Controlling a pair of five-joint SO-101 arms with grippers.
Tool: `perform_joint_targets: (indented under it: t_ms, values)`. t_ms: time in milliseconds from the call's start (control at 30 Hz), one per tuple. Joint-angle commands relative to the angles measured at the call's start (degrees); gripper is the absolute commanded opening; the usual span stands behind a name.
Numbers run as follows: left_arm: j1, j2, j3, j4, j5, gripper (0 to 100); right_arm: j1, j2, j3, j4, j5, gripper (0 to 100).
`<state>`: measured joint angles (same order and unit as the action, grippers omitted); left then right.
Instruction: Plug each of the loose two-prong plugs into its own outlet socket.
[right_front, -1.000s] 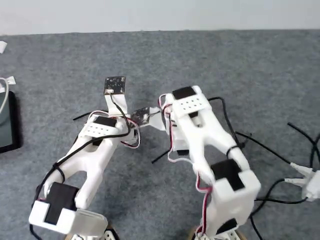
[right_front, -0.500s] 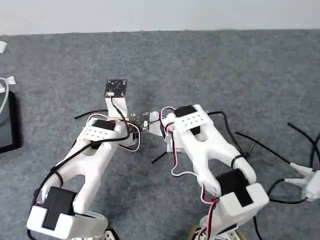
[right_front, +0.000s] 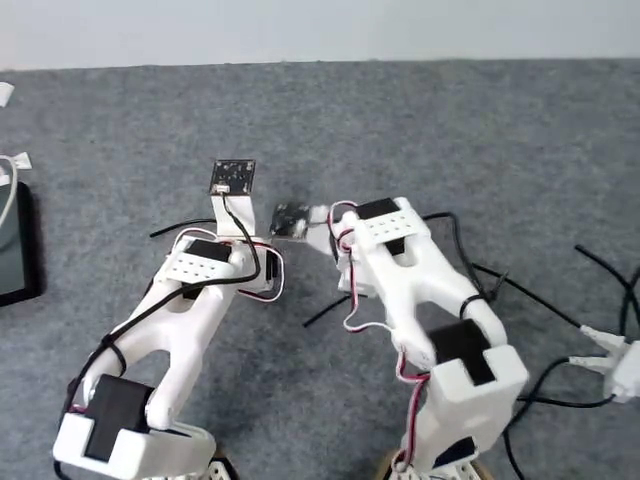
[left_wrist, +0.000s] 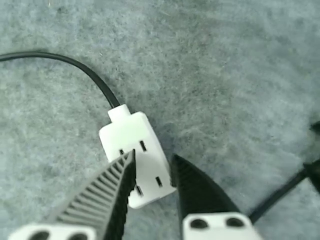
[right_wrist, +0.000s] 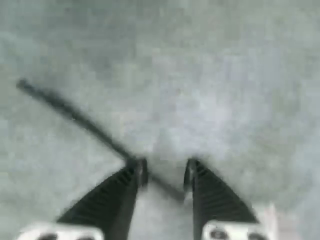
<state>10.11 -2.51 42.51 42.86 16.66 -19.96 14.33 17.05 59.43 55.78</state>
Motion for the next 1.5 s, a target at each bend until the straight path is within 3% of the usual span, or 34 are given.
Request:
perform_joint_targets:
  t_ms: [0,467,700,967,1200,1467]
  values:
    - [-1.76,-0.09,0.66,0.18,0.70,1,0.84,-0.57,-1.93,-1.54,-7.21,12.9]
    - [-5.45,0.09,0.92,-1.32,6.24,1,0.92,-0.57,-0.62,1.71,-5.71,12.9]
    - [-10.37,0.09,1.98,-0.26,6.33,1,1.80,-0.84,-0.18,3.21,2.37,12.9]
    - [-8.79,0.09,1.89,1.93,1.49,1,2.33,-11.47,4.66,9.98,9.32,12.9]
    - [-9.32,0.09,3.03,4.75,-4.48,1,1.63,-19.38,16.88,0.92,11.69,12.9]
    - [-10.11,0.09,3.03,4.75,-4.75,1,-0.66,-16.13,19.16,-7.69,12.92,13.2]
